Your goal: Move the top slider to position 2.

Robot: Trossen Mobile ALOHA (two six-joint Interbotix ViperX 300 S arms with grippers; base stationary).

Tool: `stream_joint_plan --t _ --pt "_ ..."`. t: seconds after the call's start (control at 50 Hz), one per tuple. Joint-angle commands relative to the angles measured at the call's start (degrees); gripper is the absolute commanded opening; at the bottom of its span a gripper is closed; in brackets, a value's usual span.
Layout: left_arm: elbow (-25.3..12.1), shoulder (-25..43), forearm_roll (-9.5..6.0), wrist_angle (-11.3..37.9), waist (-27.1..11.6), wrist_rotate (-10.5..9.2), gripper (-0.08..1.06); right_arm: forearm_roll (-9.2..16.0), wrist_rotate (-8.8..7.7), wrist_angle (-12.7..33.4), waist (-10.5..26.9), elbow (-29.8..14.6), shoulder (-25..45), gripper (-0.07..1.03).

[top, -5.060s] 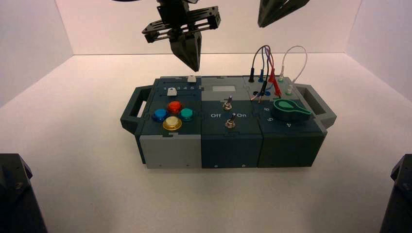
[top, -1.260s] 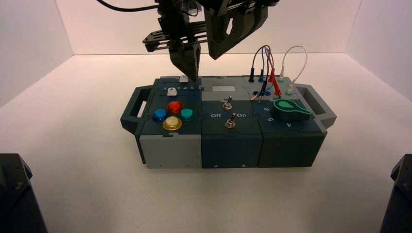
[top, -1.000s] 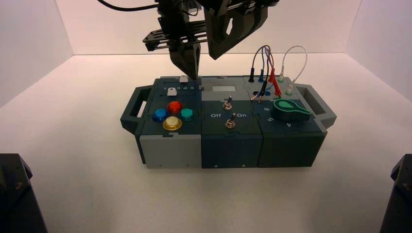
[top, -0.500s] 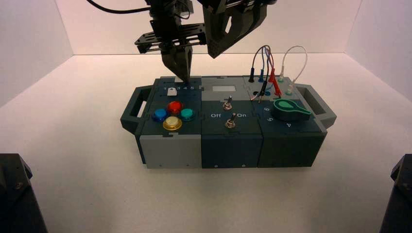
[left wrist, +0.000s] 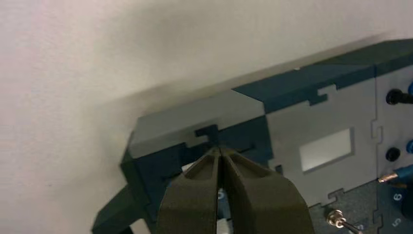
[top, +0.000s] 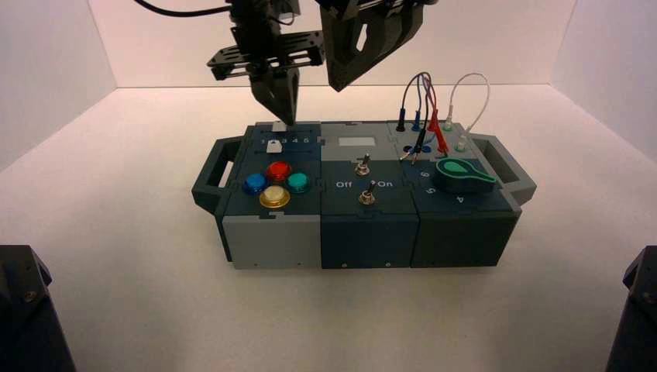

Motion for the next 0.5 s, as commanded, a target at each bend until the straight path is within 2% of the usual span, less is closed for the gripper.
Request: stream_joint_plan --t 0.02,0.24,0.5 --pt "0.0 -2.29 0.18 -0.26 0.79 0.26 -0.03 -0.18 -0.26 -0.35 0.44 -1.93 -0.18 -0.02" --pt "0.62 -2.37 0.18 -0.26 0.88 0.53 -0.03 -0.18 -0.88 -0.35 0.53 -2.64 0.79 -0.02" --pt "1.32 -3.08 0.18 -0.26 1.23 0.79 -0.03 -0.18 -0.88 -0.35 0.62 -3.34 1.93 -0.02"
